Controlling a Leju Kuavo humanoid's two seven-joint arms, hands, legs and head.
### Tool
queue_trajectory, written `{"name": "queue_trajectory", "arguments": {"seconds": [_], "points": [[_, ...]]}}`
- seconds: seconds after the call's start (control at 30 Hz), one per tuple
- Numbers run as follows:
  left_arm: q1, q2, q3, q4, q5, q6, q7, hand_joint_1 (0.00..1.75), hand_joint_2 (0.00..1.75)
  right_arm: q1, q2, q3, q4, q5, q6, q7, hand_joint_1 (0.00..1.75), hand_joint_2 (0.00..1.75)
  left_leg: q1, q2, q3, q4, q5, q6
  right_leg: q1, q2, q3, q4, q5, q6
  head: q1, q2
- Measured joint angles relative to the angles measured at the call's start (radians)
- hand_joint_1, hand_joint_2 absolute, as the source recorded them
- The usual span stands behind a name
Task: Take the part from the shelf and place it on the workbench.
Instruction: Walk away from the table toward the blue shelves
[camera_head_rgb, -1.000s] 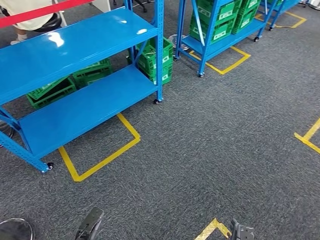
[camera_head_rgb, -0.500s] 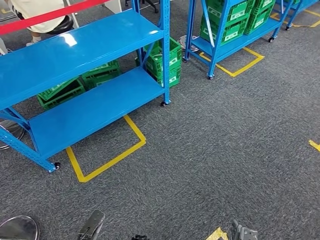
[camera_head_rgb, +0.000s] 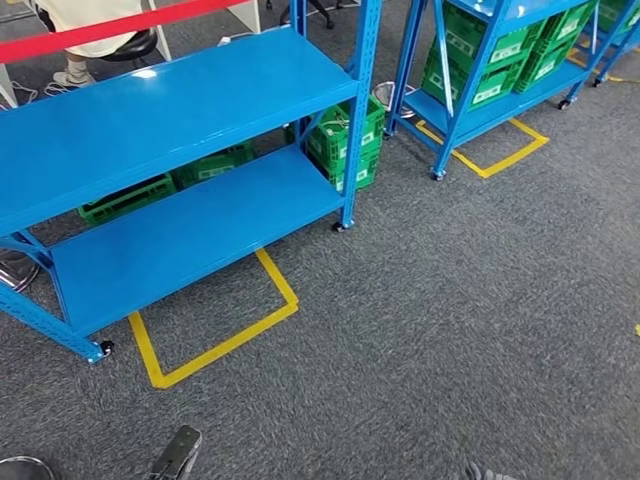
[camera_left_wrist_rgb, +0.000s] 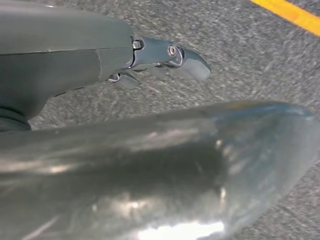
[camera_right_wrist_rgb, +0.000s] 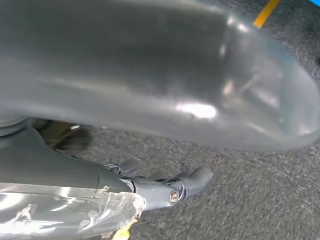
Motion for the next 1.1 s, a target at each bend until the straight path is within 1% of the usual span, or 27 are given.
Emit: {"name": "queue_trajectory", "arguments": {"seconds": [0.03,0.07,0.13,0.17,0.2,0.27,0.33,0.37,0.4,0.43,0.47,0.5,0.53,0.57,0.6,0.63,0.67,0.7,0.77,0.8,0.83,0.9,0.97,1.0,1.03,1.07,1.1], "points": [[0.001,-0.001,0.000,0.000,-0.002,0.000,0.000,0.00,0.00,0.001,-0.004,-0.001,0.006,0.008,-0.003,0.000,0.00,0.00,0.002,-0.004,0.025,-0.001,-0.018,-0.001,0.003,0.000,-0.019,-0.035,-0.004,-0.004,0.001,0.000],[0.002,-0.003,0.001,0.000,-0.003,-0.001,0.000,0.00,0.00,0.001,-0.007,-0.001,0.013,0.014,-0.006,0.000,0.00,0.00,0.003,-0.008,0.049,-0.002,-0.037,-0.003,0.008,0.000,-0.031,-0.086,0.039,-0.011,0.002,0.000],[0.004,-0.006,0.002,0.002,-0.005,-0.001,0.000,0.00,0.00,0.004,-0.015,-0.001,0.026,0.020,-0.009,0.000,0.00,0.00,0.001,-0.013,0.089,-0.004,-0.077,-0.012,0.017,0.004,-0.040,-0.196,0.221,-0.027,0.008,0.000],[0.004,-0.007,0.003,0.003,-0.005,-0.002,0.000,0.00,0.00,0.005,-0.018,-0.001,0.031,0.022,-0.010,0.000,0.00,0.00,0.000,-0.016,0.104,-0.010,-0.093,-0.018,0.019,0.007,-0.038,-0.227,0.297,-0.033,0.009,0.000],[0.003,-0.008,0.004,0.004,-0.005,-0.002,0.000,0.00,0.00,0.004,-0.019,-0.002,0.034,0.024,-0.011,0.000,0.00,0.00,-0.001,-0.017,0.115,-0.015,-0.101,-0.024,0.020,0.008,-0.033,-0.241,0.336,-0.038,0.010,0.000],[-0.006,-0.007,0.006,0.004,-0.006,-0.001,0.001,0.00,0.00,-0.004,-0.020,-0.002,0.037,0.030,-0.016,-0.001,0.00,0.00,-0.003,-0.017,0.116,-0.003,-0.082,-0.036,0.017,0.005,-0.012,-0.250,0.331,-0.044,0.007,0.000],[-0.014,-0.006,0.007,0.004,-0.006,0.003,0.004,0.00,0.00,-0.011,-0.020,-0.003,0.041,0.042,-0.027,-0.001,0.00,0.00,-0.007,-0.007,0.065,0.089,-0.044,-0.039,0.012,-0.002,0.020,-0.278,0.322,-0.055,0.006,0.000],[-0.015,-0.005,0.007,0.004,-0.007,0.004,0.008,0.00,0.00,-0.013,-0.021,-0.004,0.044,0.048,-0.033,-0.001,0.00,0.00,-0.009,-0.002,0.027,0.147,-0.047,-0.038,0.010,-0.006,0.039,-0.293,0.316,-0.058,0.005,0.000],[-0.012,-0.005,0.008,0.004,-0.008,0.006,0.011,0.00,0.00,-0.014,-0.021,-0.004,0.047,0.055,-0.039,0.000,0.00,0.00,-0.010,0.002,-0.012,0.196,-0.073,-0.037,0.010,-0.010,0.058,-0.305,0.309,-0.061,0.005,0.000],[-0.009,-0.005,0.008,0.005,-0.010,0.009,0.013,0.00,0.00,-0.014,-0.021,-0.004,0.051,0.061,-0.046,0.001,0.00,0.00,-0.011,0.003,-0.045,0.225,-0.115,-0.037,0.009,-0.014,0.076,-0.314,0.300,-0.062,0.005,0.000],[-0.006,-0.005,0.010,0.005,-0.012,0.011,0.015,0.00,0.00,-0.014,-0.021,-0.004,0.054,0.066,-0.051,0.001,0.00,0.00,-0.011,0.004,-0.072,0.235,-0.153,-0.039,0.008,-0.019,0.092,-0.319,0.290,-0.060,0.005,0.000],[-0.004,-0.005,0.012,0.005,-0.015,0.013,0.015,0.00,0.00,-0.013,-0.021,-0.005,0.056,0.071,-0.056,0.002,0.00,0.00,-0.010,0.005,-0.090,0.225,-0.168,-0.044,0.006,-0.025,0.108,-0.322,0.279,-0.058,0.005,0.000],[-0.003,-0.005,0.014,0.005,-0.016,0.014,0.016,0.00,0.00,-0.013,-0.021,-0.005,0.057,0.074,-0.060,0.002,0.00,0.00,-0.008,0.008,-0.099,0.195,-0.149,-0.050,0.003,-0.031,0.123,-0.322,0.268,-0.055,0.005,0.000],[-0.004,-0.005,0.016,0.005,-0.016,0.015,0.016,0.00,0.00,-0.014,-0.021,-0.006,0.057,0.077,-0.063,0.002,0.00,0.00,-0.004,0.018,-0.100,0.148,-0.098,-0.057,0.000,-0.038,0.137,-0.322,0.257,-0.050,0.005,0.000],[-0.004,-0.006,0.017,0.005,-0.017,0.015,0.016,0.00,0.00,-0.015,-0.021,-0.006,0.058,0.079,-0.065,0.002,0.00,0.00,0.000,0.043,-0.099,0.089,-0.028,-0.066,-0.001,-0.045,0.151,-0.320,0.247,-0.046,0.003,0.000],[-0.005,-0.008,0.018,0.005,-0.017,0.016,0.016,0.00,0.00,-0.014,-0.022,-0.007,0.058,0.081,-0.067,0.002,0.00,0.00,0.004,0.071,-0.098,0.040,0.027,-0.069,0.000,-0.053,0.161,-0.316,0.236,-0.040,0.000,0.000],[-0.008,-0.010,0.018,0.005,-0.018,0.017,0.017,0.00,0.00,-0.013,-0.024,-0.007,0.058,0.083,-0.070,0.002,0.00,0.00,0.006,0.094,-0.099,0.007,0.067,-0.068,0.002,-0.062,0.168,-0.311,0.225,-0.033,-0.001,0.000],[-0.010,-0.012,0.019,0.005,-0.019,0.018,0.017,0.00,0.00,-0.013,-0.025,-0.008,0.059,0.086,-0.072,0.002,0.00,0.00,0.007,0.105,-0.102,-0.008,0.085,-0.063,0.004,-0.073,0.174,-0.308,0.214,-0.026,-0.002,0.000],[-0.014,-0.013,0.021,0.005,-0.021,0.022,0.018,0.00,0.00,-0.017,-0.026,-0.008,0.059,0.092,-0.075,0.002,0.00,0.00,0.006,0.083,-0.100,-0.006,0.090,-0.048,0.002,-0.097,0.183,-0.306,0.197,-0.013,0.001,0.000],[-0.015,-0.012,0.023,0.005,-0.022,0.024,0.018,0.00,0.00,-0.021,-0.026,-0.009,0.059,0.095,-0.076,0.002,0.00,0.00,0.007,0.069,-0.098,-0.006,0.090,-0.041,-0.001,-0.091,0.185,-0.296,0.185,-0.008,0.001,0.000],[-0.016,-0.012,0.024,0.005,-0.022,0.026,0.018,0.00,0.00,-0.024,-0.026,-0.009,0.059,0.098,-0.077,0.001,0.00,0.00,0.008,0.056,-0.095,-0.006,0.090,-0.035,-0.004,-0.074,0.178,-0.268,0.165,-0.005,0.002,0.000],[-0.020,-0.012,0.026,0.005,-0.023,0.028,0.018,0.00,0.00,-0.027,-0.026,-0.009,0.059,0.101,-0.078,0.001,0.00,0.00,0.008,0.029,-0.090,-0.007,0.087,-0.024,-0.005,-0.023,0.125,-0.146,0.104,-0.002,0.005,0.000],[-0.021,-0.013,0.026,0.005,-0.024,0.028,0.018,0.00,0.00,-0.025,-0.026,-0.009,0.060,0.103,-0.079,0.001,0.00,0.00,0.005,-0.001,-0.087,-0.007,0.083,-0.018,-0.003,-0.002,0.055,-0.020,0.060,-0.004,0.006,0.000],[-0.021,-0.013,0.027,0.005,-0.024,0.028,0.018,0.00,0.00,-0.025,-0.026,-0.009,0.061,0.103,-0.079,0.001,0.00,0.00,0.003,-0.016,-0.084,-0.007,0.081,-0.017,-0.003,0.002,0.035,0.000,0.066,-0.006,0.007,0.000],[-0.020,-0.013,0.028,0.005,-0.024,0.028,0.018,0.00,0.00,-0.025,-0.026,-0.009,0.061,0.103,-0.079,0.001,0.00,0.00,0.002,-0.032,-0.079,-0.007,0.078,-0.017,-0.002,0.005,0.035,-0.020,0.094,-0.010,0.006,0.000],[-0.020,-0.013,0.028,0.005,-0.024,0.028,0.018,0.00,0.00,-0.025,-0.026,-0.010,0.062,0.103,-0.079,0.001,0.00,0.00,0.002,-0.048,-0.074,-0.007,0.075,-0.018,-0.002,0.013,0.051,-0.076,0.137,-0.014,0.006,0.000],[-0.020,-0.013,0.029,0.005,-0.024,0.028,0.018,0.00,0.00,-0.025,-0.026,-0.010,0.062,0.104,-0.079,0.001,0.00,0.00,0.002,-0.062,-0.070,-0.007,0.072,-0.021,-0.003,0.033,0.076,-0.146,0.179,-0.019,0.007,0.000]]}}
